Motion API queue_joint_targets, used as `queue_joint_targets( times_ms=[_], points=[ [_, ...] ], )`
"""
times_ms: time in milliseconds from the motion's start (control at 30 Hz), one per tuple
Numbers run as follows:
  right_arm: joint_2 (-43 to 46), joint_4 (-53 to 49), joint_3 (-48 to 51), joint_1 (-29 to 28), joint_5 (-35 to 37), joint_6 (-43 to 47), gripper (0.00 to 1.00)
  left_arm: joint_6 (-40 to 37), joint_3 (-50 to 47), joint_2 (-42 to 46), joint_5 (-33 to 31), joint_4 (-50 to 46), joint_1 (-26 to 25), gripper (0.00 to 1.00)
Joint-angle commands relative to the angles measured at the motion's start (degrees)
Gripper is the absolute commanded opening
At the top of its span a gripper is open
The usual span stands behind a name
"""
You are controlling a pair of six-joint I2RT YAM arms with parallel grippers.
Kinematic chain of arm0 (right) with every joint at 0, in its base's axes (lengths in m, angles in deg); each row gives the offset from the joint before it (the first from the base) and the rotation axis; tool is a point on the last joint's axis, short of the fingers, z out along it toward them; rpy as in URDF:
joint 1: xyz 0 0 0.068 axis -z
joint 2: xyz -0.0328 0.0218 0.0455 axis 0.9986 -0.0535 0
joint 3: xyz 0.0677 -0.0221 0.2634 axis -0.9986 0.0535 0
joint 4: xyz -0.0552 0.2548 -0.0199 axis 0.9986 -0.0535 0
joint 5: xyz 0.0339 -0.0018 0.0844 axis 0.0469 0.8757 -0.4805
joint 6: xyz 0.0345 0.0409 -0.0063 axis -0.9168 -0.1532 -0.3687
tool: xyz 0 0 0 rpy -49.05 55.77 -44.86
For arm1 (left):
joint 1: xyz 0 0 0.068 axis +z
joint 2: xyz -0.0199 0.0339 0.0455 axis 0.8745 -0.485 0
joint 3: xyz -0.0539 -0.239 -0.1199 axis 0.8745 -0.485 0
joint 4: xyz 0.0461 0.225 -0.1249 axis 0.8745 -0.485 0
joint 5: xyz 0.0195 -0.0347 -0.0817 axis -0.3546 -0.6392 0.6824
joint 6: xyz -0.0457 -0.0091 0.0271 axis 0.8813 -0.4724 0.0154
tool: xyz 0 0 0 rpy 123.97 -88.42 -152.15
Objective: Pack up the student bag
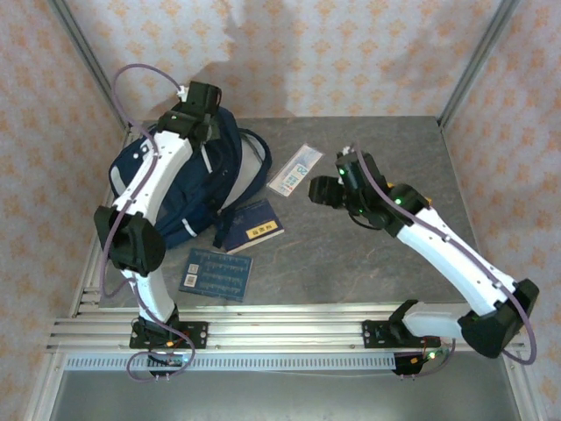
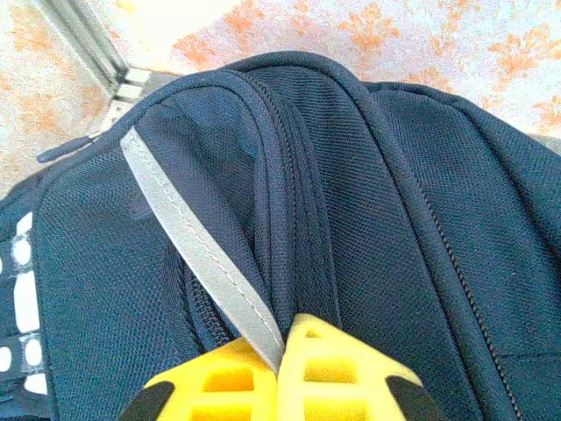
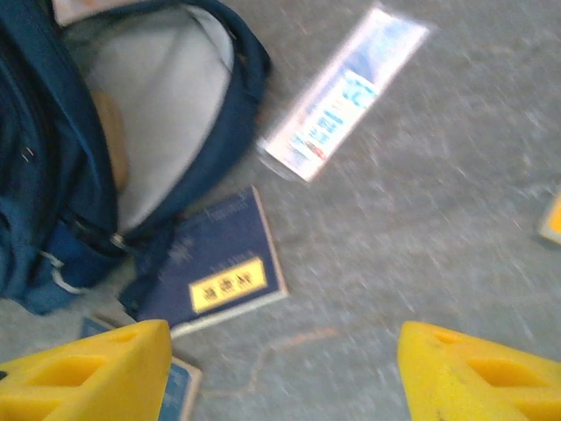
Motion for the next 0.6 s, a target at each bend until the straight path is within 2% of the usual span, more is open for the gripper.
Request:
queue_joint_targets(
  times_ms=[0,133,267,400,500,567],
  points=[
    [4.5,-5.6,3.6,0.9,1.7,0.3,0.69,0.3,1.0,0.6,1.9,5.1,0.1,0.13],
    [6.2,-6.4,6.1,1.0,2.7,0.0,0.7,3.1,-1.7,0.2,8.3,6.2,0.1,0.25],
    [5.6,-7.2,4.5,1.1,3.9,0.5,0.7,4.9,-1.7,0.3,12.0,4.6,0.0,0.4],
    [4.5,-8.6,2.2,1.1,6.4,1.4,0.71,4.6,-0.3,1.6,12.2,2.7,-1.7,0.44],
    [4.3,-8.7,1.9,1.1,7.3,1.5,0.7,3.5,1.6,0.9,12.9,2.8,-4.8,0.43],
    [4.3,-8.7,2.4,1.1,7.7,1.1,0.7,3.1,5.5,-2.9,13.8,1.5,-8.1,0.42]
  ],
)
